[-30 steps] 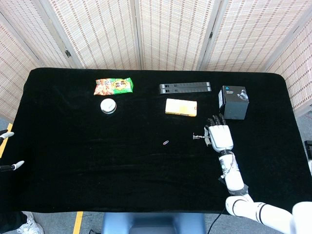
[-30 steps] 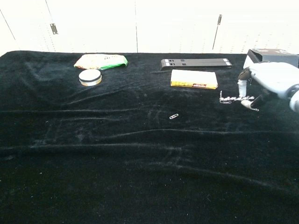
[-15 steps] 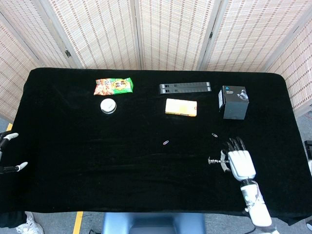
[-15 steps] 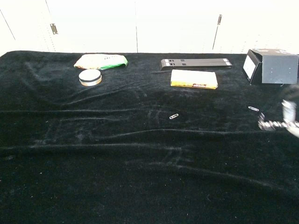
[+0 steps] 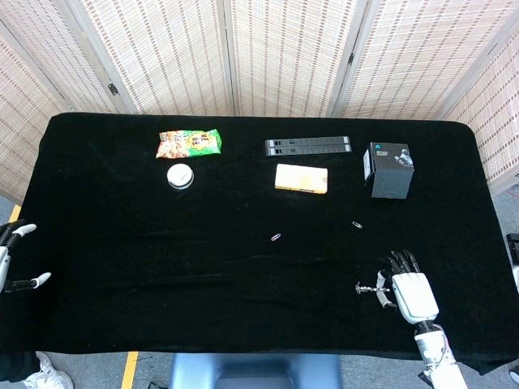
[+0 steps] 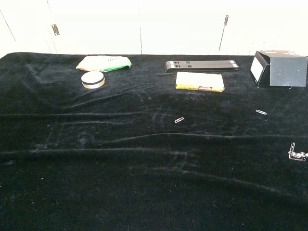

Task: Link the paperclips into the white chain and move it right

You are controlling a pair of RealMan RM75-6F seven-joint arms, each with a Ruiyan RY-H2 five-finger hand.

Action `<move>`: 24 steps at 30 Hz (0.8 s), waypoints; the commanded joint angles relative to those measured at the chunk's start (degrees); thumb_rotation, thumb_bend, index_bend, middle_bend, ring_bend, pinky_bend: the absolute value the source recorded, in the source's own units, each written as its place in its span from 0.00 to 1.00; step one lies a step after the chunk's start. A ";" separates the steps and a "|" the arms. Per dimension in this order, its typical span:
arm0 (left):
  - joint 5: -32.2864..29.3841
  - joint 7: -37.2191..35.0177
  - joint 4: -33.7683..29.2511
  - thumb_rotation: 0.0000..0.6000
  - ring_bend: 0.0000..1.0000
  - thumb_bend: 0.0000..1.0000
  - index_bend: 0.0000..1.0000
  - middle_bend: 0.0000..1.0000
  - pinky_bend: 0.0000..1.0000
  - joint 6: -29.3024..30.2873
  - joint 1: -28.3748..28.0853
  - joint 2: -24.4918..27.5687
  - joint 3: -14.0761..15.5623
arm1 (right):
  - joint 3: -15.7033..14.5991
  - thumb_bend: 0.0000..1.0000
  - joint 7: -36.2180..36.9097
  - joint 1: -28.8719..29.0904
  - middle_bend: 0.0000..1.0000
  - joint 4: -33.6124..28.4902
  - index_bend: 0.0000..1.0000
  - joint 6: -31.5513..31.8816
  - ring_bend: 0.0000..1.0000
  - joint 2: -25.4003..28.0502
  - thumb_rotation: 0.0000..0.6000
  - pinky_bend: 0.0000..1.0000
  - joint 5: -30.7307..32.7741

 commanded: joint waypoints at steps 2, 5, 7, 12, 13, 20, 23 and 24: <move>0.04 -0.13 -0.04 1.00 0.09 0.17 0.20 0.13 0.00 0.04 0.02 0.07 0.00 | -0.11 0.44 0.69 0.04 0.20 1.02 0.83 -1.34 0.08 -0.11 1.00 0.00 -1.10; 0.06 -0.42 0.06 1.00 0.09 0.17 0.20 0.13 0.00 -0.01 0.02 0.09 -0.02 | -0.64 0.44 -0.13 0.58 0.12 0.51 0.59 -3.75 0.05 1.10 1.00 0.00 -1.38; 0.25 -0.67 0.07 1.00 0.09 0.17 0.18 0.13 0.00 0.13 0.08 0.14 0.01 | -0.76 0.40 -2.00 0.86 0.05 -0.59 0.38 -5.15 0.02 2.08 1.00 0.00 -1.11; 0.32 -0.99 0.10 1.00 0.09 0.17 0.18 0.13 0.00 0.20 0.15 0.29 0.01 | -0.30 0.26 -5.61 1.29 0.00 -3.90 0.00 -7.28 0.00 4.37 1.00 0.00 0.08; 0.34 -1.02 0.10 1.00 0.09 0.17 0.18 0.13 0.00 0.22 0.16 0.29 0.01 | -0.24 0.26 -6.06 1.31 0.00 -4.43 0.00 -7.45 0.00 4.80 1.00 0.00 0.17; 0.52 -0.44 -0.04 1.00 0.09 0.17 0.18 0.13 0.00 0.24 0.07 0.15 0.09 | 0.49 0.25 -7.11 0.68 0.00 -10.47 0.00 -4.66 0.00 10.19 1.00 0.00 -2.02; 0.03 2.20 -0.24 1.00 0.09 0.17 0.18 0.13 0.00 0.64 0.04 -0.43 0.03 | 1.72 0.25 -10.04 -0.31 0.00 -13.81 0.00 -1.02 0.00 13.47 1.00 0.00 -2.61; -0.13 3.43 -0.47 1.00 0.09 0.17 0.18 0.13 0.00 0.78 0.01 -0.67 0.05 | 2.11 0.25 -11.27 -0.72 0.00 -15.10 0.00 -0.11 0.00 14.54 1.00 0.00 -2.24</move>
